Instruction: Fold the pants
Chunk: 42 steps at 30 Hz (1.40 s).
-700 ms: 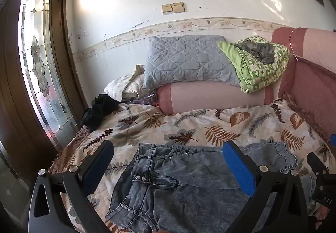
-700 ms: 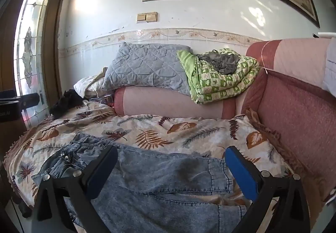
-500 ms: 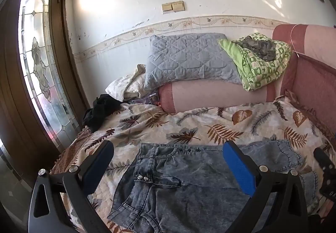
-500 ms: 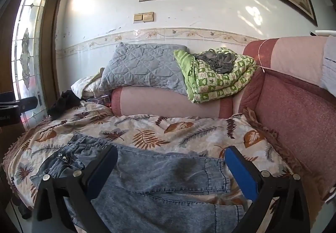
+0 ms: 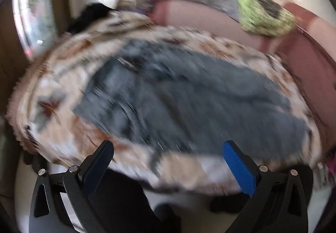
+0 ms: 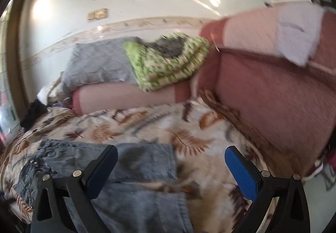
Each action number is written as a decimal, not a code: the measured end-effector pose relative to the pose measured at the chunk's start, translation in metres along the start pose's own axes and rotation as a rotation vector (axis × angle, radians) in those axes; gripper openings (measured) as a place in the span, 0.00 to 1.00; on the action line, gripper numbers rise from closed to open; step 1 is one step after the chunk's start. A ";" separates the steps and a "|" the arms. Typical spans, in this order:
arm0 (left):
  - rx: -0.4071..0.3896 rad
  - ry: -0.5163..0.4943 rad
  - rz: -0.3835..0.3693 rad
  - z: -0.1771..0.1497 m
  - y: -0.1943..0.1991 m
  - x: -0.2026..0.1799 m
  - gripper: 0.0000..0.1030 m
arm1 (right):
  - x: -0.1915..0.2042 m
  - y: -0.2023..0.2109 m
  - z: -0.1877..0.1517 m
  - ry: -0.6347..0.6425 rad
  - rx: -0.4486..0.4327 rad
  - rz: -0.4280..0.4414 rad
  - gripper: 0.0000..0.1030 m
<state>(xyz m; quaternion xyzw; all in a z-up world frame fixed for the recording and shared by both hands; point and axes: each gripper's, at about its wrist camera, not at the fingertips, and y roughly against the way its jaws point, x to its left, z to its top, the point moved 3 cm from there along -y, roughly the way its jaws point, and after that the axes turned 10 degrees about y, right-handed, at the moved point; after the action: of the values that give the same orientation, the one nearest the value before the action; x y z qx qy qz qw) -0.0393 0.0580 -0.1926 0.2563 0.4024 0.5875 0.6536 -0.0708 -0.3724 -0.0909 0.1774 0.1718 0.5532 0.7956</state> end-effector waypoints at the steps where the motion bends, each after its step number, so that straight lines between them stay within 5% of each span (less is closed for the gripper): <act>1: 0.046 -0.023 -0.037 -0.010 -0.001 -0.004 1.00 | -0.006 -0.002 -0.005 -0.016 0.013 0.003 1.00; 4: 0.137 -0.072 -0.103 -0.023 0.001 -0.016 1.00 | -0.019 -0.009 -0.011 -0.104 0.038 0.038 1.00; 9: 0.179 -0.021 -0.124 -0.035 0.008 -0.011 1.00 | -0.004 -0.013 -0.013 -0.098 0.046 0.062 1.00; 16: 0.153 -0.021 -0.014 -0.034 0.010 0.002 1.00 | 0.023 -0.020 -0.008 -0.062 0.057 0.108 1.00; 22: 0.109 -0.080 0.074 0.013 -0.008 0.014 1.00 | 0.023 -0.042 -0.017 -0.095 0.149 0.153 1.00; 32: 0.006 0.058 0.294 0.142 -0.057 0.085 1.00 | 0.011 -0.142 -0.024 -0.296 0.435 0.251 1.00; 37: -0.016 0.057 0.297 0.140 -0.063 0.090 1.00 | -0.041 -0.147 -0.052 -0.359 0.468 0.252 1.00; 42: 0.054 0.047 0.273 0.117 -0.079 0.069 1.00 | -0.086 -0.170 -0.094 -0.586 0.549 0.412 0.96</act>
<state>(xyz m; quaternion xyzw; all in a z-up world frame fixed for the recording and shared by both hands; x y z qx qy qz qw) 0.1011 0.1272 -0.2077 0.3126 0.3946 0.6657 0.5508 -0.0044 -0.4997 -0.2470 0.5617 0.0408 0.5604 0.6073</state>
